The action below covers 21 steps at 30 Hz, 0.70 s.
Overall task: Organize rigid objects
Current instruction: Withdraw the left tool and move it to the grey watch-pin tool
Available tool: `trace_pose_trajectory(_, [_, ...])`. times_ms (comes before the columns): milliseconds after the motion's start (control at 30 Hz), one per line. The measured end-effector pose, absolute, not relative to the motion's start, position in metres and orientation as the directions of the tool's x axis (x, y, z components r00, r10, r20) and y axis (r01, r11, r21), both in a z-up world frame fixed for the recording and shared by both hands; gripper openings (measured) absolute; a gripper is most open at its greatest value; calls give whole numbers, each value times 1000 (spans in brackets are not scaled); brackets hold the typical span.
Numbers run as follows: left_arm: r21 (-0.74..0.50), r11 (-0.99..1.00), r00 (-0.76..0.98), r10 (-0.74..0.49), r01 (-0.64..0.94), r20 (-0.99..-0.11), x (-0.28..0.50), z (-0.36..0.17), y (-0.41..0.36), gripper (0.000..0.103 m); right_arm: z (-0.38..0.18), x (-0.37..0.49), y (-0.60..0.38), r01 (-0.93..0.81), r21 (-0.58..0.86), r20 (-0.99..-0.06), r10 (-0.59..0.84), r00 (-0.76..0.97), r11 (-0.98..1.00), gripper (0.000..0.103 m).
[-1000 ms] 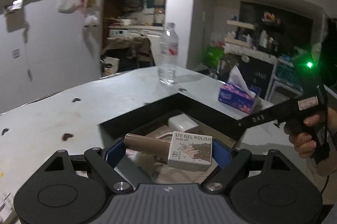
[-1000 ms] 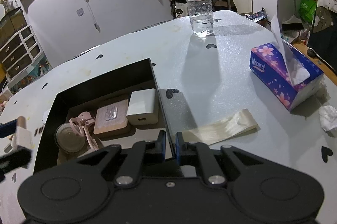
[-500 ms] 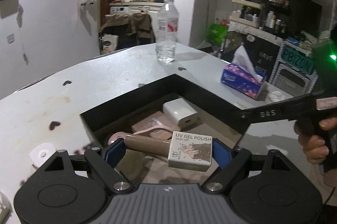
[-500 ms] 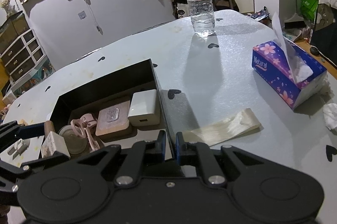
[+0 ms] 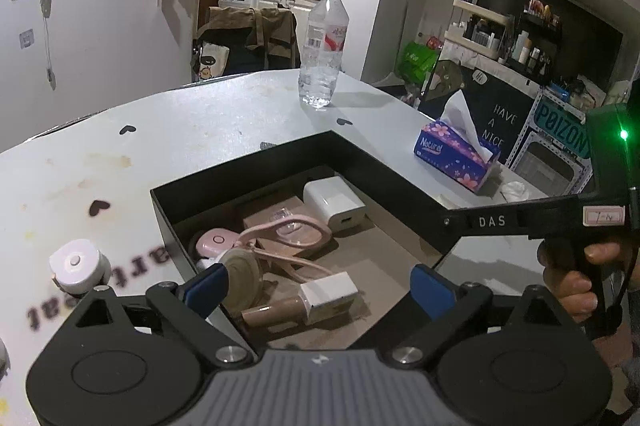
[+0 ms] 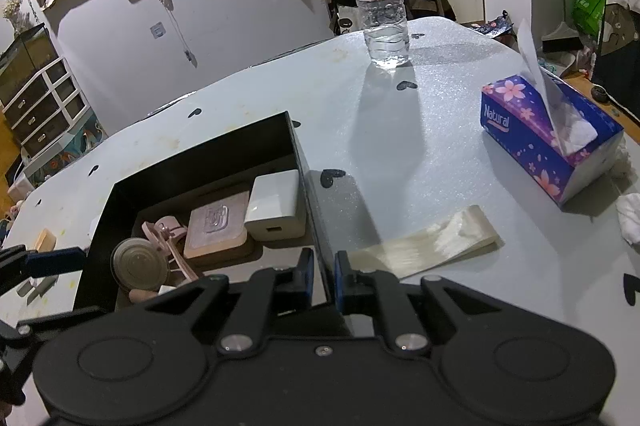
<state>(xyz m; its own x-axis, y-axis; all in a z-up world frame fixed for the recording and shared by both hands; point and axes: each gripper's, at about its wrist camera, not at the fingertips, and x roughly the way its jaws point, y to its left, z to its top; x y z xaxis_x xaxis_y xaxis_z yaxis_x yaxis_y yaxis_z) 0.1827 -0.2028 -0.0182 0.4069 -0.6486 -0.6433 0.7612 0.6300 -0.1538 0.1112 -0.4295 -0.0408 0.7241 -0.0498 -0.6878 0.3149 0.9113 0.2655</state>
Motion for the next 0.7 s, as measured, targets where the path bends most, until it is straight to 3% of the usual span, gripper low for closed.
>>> trace_pose_trajectory(700, [-137, 631, 414, -641, 763, -646, 173, -15, -200, 103, -41, 111, -430, 313, 267, -686, -49, 726, 912, 11])
